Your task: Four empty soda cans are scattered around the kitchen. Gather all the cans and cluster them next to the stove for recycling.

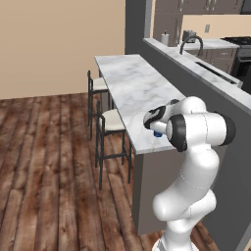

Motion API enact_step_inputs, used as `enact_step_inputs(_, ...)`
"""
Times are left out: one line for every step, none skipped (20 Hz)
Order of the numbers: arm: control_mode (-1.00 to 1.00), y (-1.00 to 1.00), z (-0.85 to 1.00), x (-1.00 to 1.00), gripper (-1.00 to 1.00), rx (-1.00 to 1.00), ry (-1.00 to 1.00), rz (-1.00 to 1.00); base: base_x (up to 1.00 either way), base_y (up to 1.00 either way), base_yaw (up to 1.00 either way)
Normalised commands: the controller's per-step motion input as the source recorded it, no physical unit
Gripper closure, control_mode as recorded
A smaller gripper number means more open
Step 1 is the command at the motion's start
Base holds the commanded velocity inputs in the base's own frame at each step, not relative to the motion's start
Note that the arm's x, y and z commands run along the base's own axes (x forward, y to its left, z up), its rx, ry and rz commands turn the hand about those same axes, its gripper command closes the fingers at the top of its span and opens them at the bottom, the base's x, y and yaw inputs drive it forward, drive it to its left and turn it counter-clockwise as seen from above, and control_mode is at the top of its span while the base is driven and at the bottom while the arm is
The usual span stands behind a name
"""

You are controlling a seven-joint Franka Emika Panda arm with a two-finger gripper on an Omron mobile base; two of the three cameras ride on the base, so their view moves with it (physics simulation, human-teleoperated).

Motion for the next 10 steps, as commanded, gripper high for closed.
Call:
enact_step_inputs(-1.00,-0.03,-0.06,0.10,-1.00,0.00,0.00,0.00,0.00,0.00,0.00)
enact_step_inputs(-1.00,-0.03,-0.05,0.09,-1.00,0.00,0.00,0.00,0.00,0.00,0.00)
enact_step_inputs(-1.00,-0.03,-0.03,0.09,-1.00,0.00,0.00,0.00,0.00,0.00,0.00)
enact_step_inputs(-1.00,-0.03,-0.02,0.04,-1.00,0.00,0.00,0.00,0.00,0.00,0.00)
enact_step_inputs(-1.00,-0.03,-0.02,0.05,-1.00,0.00,0.00,0.00,0.00,0.00,0.00)
enact_step_inputs(-1.00,-0.01,-0.02,0.05,-1.00,0.00,0.00,0.00,0.00,0.00,0.00)
enact_step_inputs(-1.00,-0.02,-0.02,0.04,-1.00,0.00,0.00,0.00,0.00,0.00,0.00)
enact_step_inputs(-1.00,-0.02,-0.04,0.08,-1.00,0.00,0.00,0.00,0.00,0.00,0.00)
enact_step_inputs(-1.00,-0.02,-0.05,0.09,-1.00,0.00,0.00,0.00,0.00,0.00,0.00)
enact_step_inputs(-1.00,-0.01,-0.06,0.11,-1.00,0.00,0.00,0.00,0.00,0.00,0.00)
